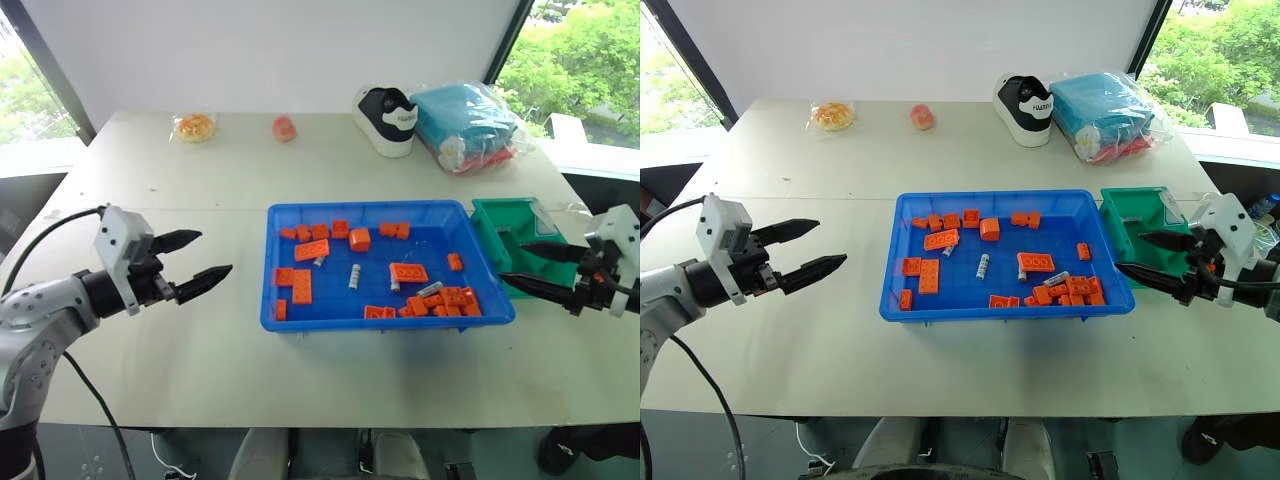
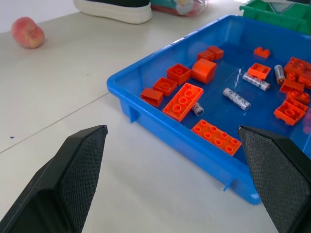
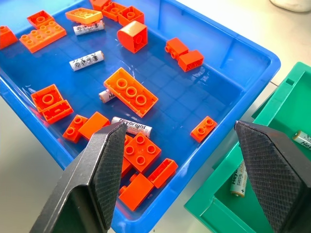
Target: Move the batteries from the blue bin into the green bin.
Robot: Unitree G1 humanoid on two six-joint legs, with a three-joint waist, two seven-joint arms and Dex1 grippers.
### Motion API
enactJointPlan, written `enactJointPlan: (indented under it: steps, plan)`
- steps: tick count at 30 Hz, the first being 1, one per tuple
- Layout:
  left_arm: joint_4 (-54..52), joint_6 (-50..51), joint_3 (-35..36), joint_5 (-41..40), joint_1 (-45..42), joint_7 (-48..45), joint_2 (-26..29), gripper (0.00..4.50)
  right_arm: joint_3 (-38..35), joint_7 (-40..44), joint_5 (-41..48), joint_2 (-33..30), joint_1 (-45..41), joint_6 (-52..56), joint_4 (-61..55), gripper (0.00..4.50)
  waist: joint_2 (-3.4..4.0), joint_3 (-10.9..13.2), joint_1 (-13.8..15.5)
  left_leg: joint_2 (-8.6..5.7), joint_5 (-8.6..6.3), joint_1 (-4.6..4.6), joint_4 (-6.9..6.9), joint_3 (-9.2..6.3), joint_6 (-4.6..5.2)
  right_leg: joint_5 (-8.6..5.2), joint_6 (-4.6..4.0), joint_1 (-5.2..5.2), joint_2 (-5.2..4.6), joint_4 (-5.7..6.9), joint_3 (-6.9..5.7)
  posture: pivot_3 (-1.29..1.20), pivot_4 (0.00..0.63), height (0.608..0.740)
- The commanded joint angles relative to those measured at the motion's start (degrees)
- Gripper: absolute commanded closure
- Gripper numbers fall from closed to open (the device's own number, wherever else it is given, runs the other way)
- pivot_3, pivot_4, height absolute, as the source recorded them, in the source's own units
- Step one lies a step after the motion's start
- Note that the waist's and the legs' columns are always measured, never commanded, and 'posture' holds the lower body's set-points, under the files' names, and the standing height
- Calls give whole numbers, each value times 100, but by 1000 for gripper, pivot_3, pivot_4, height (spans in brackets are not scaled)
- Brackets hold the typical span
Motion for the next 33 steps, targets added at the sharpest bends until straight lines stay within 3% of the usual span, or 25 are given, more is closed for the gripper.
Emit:
enactJointPlan:
  steps: [1, 9, 16, 19, 21, 25, 33]
  plan:
    - [-41, -173, 37, 76, -83, -14, 37, 0, -126, -23, 44, -73, -84, -15, -77, 864, 0, 0, -1, 0, 0, 0, 0, 0, 0, 0, 0, 0, 0, 0, 0, 0, 150, 707]
    - [-46, -90, -48, 55, -173, 68, -16, 0, -87, -11, 15, -120, -146, -37, -30, 864, 0, 0, -1, 0, 0, 0, 0, 0, 0, 0, 0, 0, 0, 0, 0, 0, 150, 707]
    - [-271, -28, -79, -80, -132, -38, -2, 0, 501, 214, -24, -343, -966, -23, 328, 864, 5, 3, -15, 0, 0, 0, 0, 1, 0, 0, 0, -3, 1, 0, 0, 0, 150, 707]
    - [-318, 132, -70, -245, -79, -95, 22, 0, 813, 336, -10, -386, -1290, 17, 433, 43, 2, 2, -16, 0, 0, 0, -2, 1, 0, 1, -1, -4, 1, 2, 0, 0, 150, 707]
    - [-351, 216, -56, -372, -75, -150, 59, 0, 976, 383, -53, -377, -1480, -44, 490, 43, 2, 2, -11, 0, 0, -1, -1, 1, -1, 1, -1, -4, 3, 2, -1, 0, 150, 707]
    - [-467, 281, -60, -461, -154, -168, 133, 0, 1851, 462, -71, 70, -2558, -103, 435, 43, 4, 4, -45, 0, 0, -2, 1, 4, -1, 0, 0, -7, 3, 1, -1, 0, 150, 707]
    - [-671, 318, -128, -567, -249, -358, 369, 0, 4443, 1076, -1267, 1697, -4505, -483, 1306, 43, -12, -3, -159, 7, 1, -2, -3, 4, 2, 18, -27, -19, 14, 20, -5, 0, 150, 707]
